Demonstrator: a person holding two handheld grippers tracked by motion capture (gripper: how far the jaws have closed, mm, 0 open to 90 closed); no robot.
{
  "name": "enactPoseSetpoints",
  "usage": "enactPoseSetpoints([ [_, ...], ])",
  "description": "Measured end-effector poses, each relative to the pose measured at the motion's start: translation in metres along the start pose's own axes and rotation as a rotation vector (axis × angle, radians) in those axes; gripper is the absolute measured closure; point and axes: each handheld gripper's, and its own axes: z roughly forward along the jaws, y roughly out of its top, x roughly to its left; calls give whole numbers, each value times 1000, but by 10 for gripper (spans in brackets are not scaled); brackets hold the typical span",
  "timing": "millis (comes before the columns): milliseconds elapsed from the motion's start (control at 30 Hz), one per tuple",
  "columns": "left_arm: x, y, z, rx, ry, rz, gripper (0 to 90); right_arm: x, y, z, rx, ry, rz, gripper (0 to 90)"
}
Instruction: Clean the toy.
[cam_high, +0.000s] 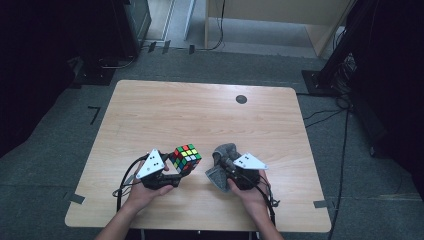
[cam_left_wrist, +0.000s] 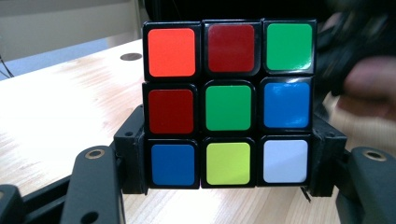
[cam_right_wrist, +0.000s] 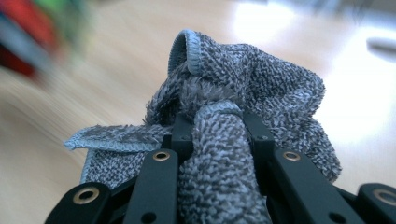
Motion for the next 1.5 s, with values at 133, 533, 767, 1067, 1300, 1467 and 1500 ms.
enactPoseSetpoints([
  [133, -9, 0, 6, 32, -16, 49, 342, 8, 24, -34, -185, 134, 11, 721],
  [533, -34, 6, 7, 10, -118, 152, 344, 35, 36, -36, -216, 320, 41, 705],
  [767, -31, 5, 8, 31, -94, 150, 344, 18, 33, -35, -176, 255, 106, 700],
  [1067, -31, 8, 4, -1, -123, 141, 344, 35, 38, -36, -206, 312, 57, 689],
  [1300, -27, 6, 6, 9, -77, 139, 344, 22, 38, -38, -196, 262, 111, 697],
  [1467, -33, 8, 6, 4, -87, 150, 344, 43, 43, -40, -214, 329, 44, 692],
  [1500, -33, 8, 5, 2, -80, 154, 344, 44, 43, -39, -216, 330, 51, 692],
])
